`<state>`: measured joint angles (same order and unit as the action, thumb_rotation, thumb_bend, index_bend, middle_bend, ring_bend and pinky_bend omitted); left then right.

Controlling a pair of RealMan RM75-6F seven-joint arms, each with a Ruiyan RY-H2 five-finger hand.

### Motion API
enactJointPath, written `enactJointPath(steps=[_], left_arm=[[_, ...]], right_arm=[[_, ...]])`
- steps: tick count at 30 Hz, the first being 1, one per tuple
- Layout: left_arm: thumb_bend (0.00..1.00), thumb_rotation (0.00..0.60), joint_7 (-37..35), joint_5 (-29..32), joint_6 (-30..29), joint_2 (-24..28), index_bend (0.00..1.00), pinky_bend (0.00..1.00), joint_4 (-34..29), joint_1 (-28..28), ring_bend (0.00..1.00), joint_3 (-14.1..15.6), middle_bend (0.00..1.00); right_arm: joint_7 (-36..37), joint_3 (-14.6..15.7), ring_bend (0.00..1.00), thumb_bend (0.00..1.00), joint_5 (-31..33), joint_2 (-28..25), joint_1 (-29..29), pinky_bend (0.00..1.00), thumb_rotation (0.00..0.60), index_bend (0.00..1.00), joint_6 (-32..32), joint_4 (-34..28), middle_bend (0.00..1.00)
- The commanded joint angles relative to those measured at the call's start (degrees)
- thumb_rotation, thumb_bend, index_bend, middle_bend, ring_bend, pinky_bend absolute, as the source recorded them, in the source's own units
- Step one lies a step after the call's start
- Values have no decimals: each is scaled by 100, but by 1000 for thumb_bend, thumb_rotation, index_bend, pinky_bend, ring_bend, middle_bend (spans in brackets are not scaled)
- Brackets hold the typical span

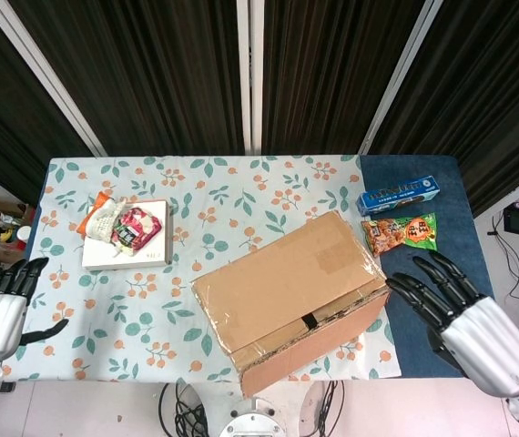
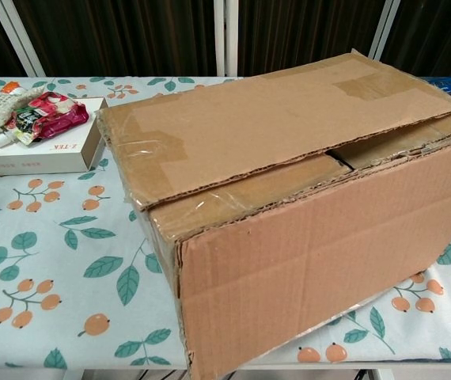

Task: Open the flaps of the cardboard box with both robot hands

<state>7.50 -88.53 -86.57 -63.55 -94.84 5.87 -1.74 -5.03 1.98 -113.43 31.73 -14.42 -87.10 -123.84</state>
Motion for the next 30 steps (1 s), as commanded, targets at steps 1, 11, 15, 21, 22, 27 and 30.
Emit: enactJointPath(steps=[1,11,15,21,22,27,30], left_arm=[[101,448,-54,0,-34,19,71,188,14,-34,93,17,124],[100,451,-259,-40,-104,-55,71,188,181,-75,93,23,124],[102,450,-280,-53,-87,-83,70,188,232,-64,93,24,124],[101,451,-296,-63,-64,-100,70,188,272,-55,93,28,124],[101,448,-297,-64,-57,-101,70,188,278,-52,93,30,124],[101,448,-300,-69,-46,-96,71,188,286,-44,93,28,124],[101,449,-307,-83,-73,-86,71,188,285,-50,93,23,124]], right_arm=[[-954,-545,0,274,1048,656,-643,0,600,0,1260,-368,0],[-3236,-1062,0,0,3007,1568,-1674,0,600,0,2874,-681,0],[-3748,-1108,0,0,3367,2104,-1883,0,600,0,2915,-574,0],[-4045,-1013,0,0,3682,2650,-2048,0,600,0,2939,-438,0],[-4076,-993,0,0,3704,2699,-2055,0,600,0,2926,-425,0],[-4169,-917,0,0,3775,2898,-2077,0,600,0,2828,-313,0],[-4102,-892,0,0,3780,3018,-2094,0,600,0,2789,-241,0]])
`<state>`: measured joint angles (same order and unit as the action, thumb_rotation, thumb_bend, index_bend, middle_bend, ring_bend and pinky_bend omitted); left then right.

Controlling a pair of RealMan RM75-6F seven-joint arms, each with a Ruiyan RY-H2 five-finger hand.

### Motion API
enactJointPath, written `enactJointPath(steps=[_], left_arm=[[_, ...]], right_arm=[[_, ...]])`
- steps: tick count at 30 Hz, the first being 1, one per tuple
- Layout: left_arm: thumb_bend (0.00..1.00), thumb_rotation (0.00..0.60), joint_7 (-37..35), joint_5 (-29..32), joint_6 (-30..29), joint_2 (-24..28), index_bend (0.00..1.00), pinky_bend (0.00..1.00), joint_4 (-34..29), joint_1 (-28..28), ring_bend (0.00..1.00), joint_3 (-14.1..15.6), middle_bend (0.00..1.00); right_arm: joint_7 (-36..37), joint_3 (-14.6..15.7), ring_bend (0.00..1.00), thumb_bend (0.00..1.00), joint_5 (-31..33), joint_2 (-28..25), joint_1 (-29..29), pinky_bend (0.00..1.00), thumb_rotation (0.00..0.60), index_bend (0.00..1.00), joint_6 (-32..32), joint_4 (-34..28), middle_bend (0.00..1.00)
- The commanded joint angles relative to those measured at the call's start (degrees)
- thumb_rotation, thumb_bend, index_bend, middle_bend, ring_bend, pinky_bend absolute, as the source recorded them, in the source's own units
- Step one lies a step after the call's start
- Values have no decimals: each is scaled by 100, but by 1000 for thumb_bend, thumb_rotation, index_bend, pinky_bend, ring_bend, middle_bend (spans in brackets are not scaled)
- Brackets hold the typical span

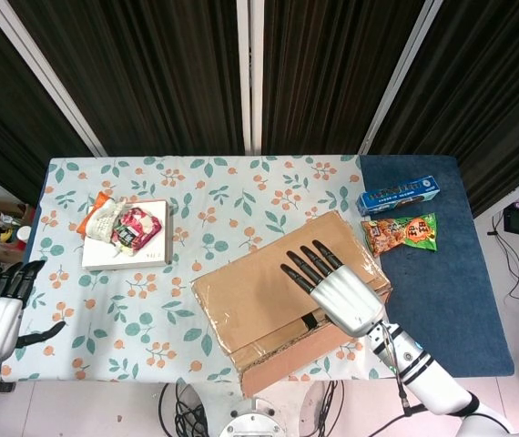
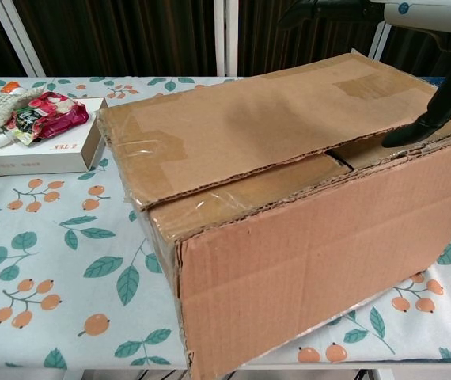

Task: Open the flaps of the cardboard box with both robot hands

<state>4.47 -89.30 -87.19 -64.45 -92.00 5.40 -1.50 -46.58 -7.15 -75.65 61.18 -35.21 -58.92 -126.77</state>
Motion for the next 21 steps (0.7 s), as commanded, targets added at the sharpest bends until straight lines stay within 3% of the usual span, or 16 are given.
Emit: enactJointPath(steps=[1,16,21], left_arm=[[101,450,-8,-18,-30,9,71,187,2,-8,93,-4,124],[101,450,-55,-24,-190,112,71,188,-12,-117,93,1,124],[101,447,-104,-11,-197,108,71,188,32,-142,93,9,124]], right_arm=[[79,30,0,0,-12,116,-23,0,600,0,-44,101,0],[100,50,0,8,85,843,-215,0,600,0,-175,780,0],[153,-10,0,218,63,994,-287,0,600,0,-229,927,0]])
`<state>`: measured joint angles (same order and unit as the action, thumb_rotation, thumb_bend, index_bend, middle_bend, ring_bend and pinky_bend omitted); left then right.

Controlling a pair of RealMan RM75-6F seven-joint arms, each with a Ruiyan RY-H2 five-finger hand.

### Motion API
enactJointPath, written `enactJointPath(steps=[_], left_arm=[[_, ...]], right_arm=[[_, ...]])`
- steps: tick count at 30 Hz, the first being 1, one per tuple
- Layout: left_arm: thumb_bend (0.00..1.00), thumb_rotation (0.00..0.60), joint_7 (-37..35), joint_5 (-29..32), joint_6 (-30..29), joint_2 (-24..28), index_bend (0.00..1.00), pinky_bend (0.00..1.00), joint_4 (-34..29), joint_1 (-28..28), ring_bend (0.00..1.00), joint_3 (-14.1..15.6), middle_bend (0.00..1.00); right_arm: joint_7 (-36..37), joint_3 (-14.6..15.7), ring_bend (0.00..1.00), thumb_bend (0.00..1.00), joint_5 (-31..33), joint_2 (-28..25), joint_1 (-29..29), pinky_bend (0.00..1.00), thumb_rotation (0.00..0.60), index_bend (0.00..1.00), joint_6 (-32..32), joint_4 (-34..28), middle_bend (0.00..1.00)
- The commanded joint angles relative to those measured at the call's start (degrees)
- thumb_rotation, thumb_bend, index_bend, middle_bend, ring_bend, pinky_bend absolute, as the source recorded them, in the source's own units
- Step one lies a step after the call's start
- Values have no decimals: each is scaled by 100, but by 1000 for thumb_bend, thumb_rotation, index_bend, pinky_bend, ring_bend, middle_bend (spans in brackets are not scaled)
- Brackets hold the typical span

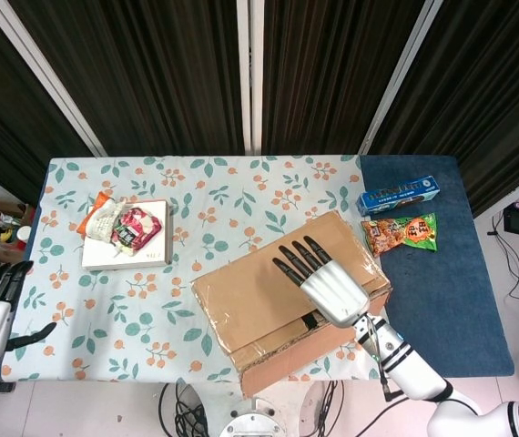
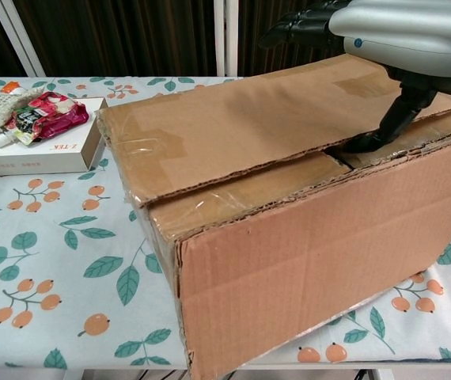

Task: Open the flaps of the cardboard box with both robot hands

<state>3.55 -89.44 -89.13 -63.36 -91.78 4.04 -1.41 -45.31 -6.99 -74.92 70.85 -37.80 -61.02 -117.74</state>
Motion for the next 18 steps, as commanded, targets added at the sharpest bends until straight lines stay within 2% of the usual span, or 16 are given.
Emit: enactJointPath(steps=[1,4,8,15,18], left_arm=[[101,446,-25,5,-8,0,71,188,20,-10,93,-1,124],[101,449,-61,11,-22,4,71,188,47,-18,93,-10,124],[101,451,-101,19,-16,3,71,188,69,-16,93,-20,124],[101,450,-124,18,-36,18,70,188,75,-33,93,-25,124],[101,455,-129,29,-57,47,71,188,63,-48,93,-33,124]], right_arm=[[36,-58,0,238,-23,29,-49,0,600,0,-39,19,0],[23,-192,0,285,-67,18,-116,0,600,0,-126,-16,0],[-101,-466,0,287,79,38,-318,0,600,0,-131,23,0],[-452,-1054,0,285,830,284,-927,0,600,0,4,288,0],[-518,-1333,0,284,1201,463,-1231,0,600,0,13,606,0]])
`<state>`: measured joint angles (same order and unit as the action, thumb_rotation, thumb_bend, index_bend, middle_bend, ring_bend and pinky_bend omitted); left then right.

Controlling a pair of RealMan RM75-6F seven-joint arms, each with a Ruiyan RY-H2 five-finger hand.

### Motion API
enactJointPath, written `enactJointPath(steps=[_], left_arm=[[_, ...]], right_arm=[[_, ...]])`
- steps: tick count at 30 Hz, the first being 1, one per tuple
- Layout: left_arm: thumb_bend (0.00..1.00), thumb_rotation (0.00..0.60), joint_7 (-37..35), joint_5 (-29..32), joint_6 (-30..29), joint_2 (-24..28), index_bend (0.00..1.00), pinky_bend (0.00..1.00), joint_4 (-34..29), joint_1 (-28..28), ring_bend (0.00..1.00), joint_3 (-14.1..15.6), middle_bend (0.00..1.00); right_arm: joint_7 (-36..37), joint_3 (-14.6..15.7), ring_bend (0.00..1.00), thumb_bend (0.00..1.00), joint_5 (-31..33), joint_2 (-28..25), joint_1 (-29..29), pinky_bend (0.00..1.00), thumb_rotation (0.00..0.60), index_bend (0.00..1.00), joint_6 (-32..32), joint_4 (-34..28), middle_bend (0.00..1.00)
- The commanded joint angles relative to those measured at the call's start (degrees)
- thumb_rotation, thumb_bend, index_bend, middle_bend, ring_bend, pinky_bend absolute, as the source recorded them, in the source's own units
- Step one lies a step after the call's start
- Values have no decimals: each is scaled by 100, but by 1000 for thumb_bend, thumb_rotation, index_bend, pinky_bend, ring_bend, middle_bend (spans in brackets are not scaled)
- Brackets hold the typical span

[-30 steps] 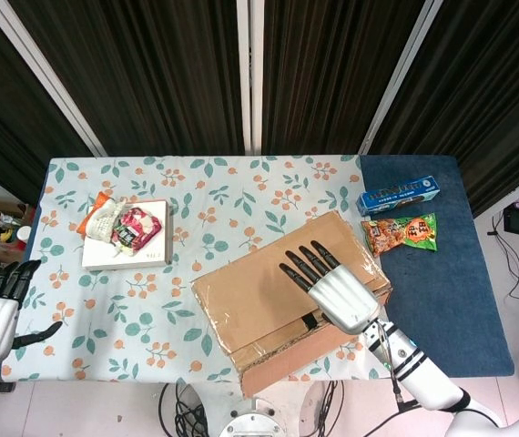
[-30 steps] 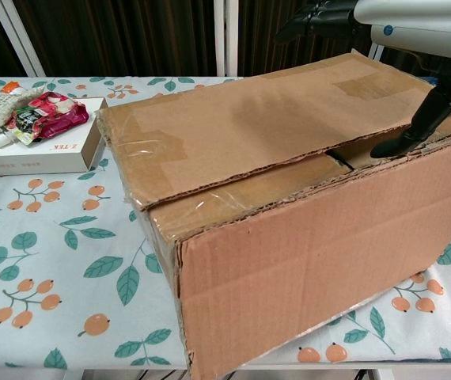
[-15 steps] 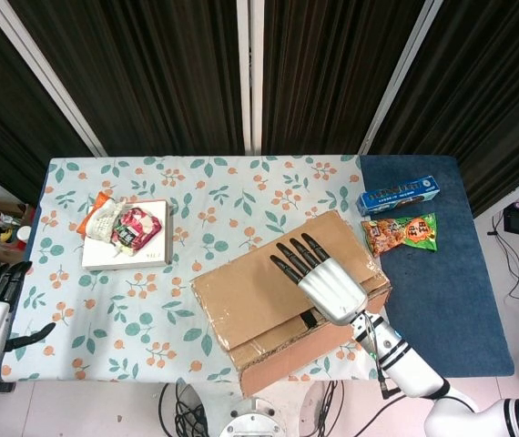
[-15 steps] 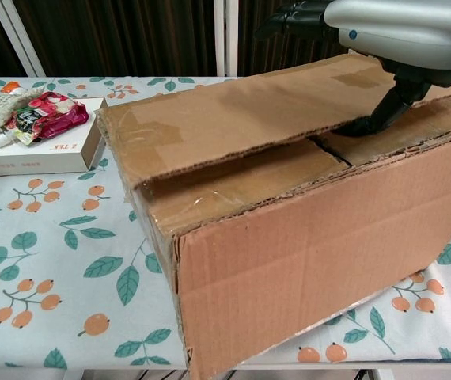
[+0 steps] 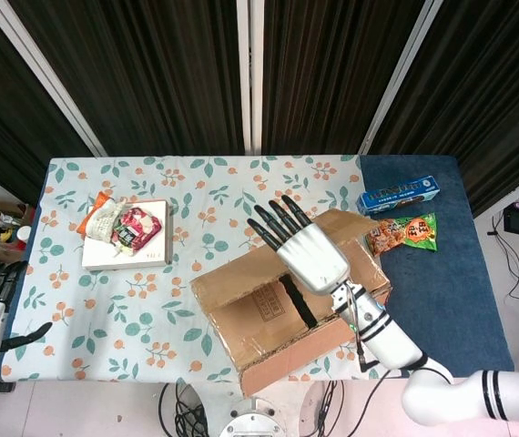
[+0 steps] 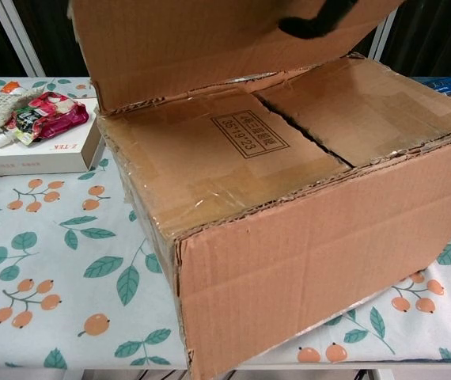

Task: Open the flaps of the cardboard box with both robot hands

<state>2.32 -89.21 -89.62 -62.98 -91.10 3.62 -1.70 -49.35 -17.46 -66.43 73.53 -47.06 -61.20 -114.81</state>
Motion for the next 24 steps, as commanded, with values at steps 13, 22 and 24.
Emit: enactJointPath(steps=[13,22,24], left_arm=[[101,463,-54,115,-39,96,70,188,-5,-68,93,-39,124],[102,466,-78,161,70,28,70,188,54,-28,93,-53,124],[102,465,-55,154,96,16,71,188,56,-16,93,-45,124]], right_arm=[[1531,-1000,0,210,359,1389,-1051,0,600,0,-467,2776,0],[2809,-262,0,576,-852,390,-493,0,600,19,-337,1972,56],[2554,-19,0,653,-938,-137,-362,0,600,145,-100,1587,177]])
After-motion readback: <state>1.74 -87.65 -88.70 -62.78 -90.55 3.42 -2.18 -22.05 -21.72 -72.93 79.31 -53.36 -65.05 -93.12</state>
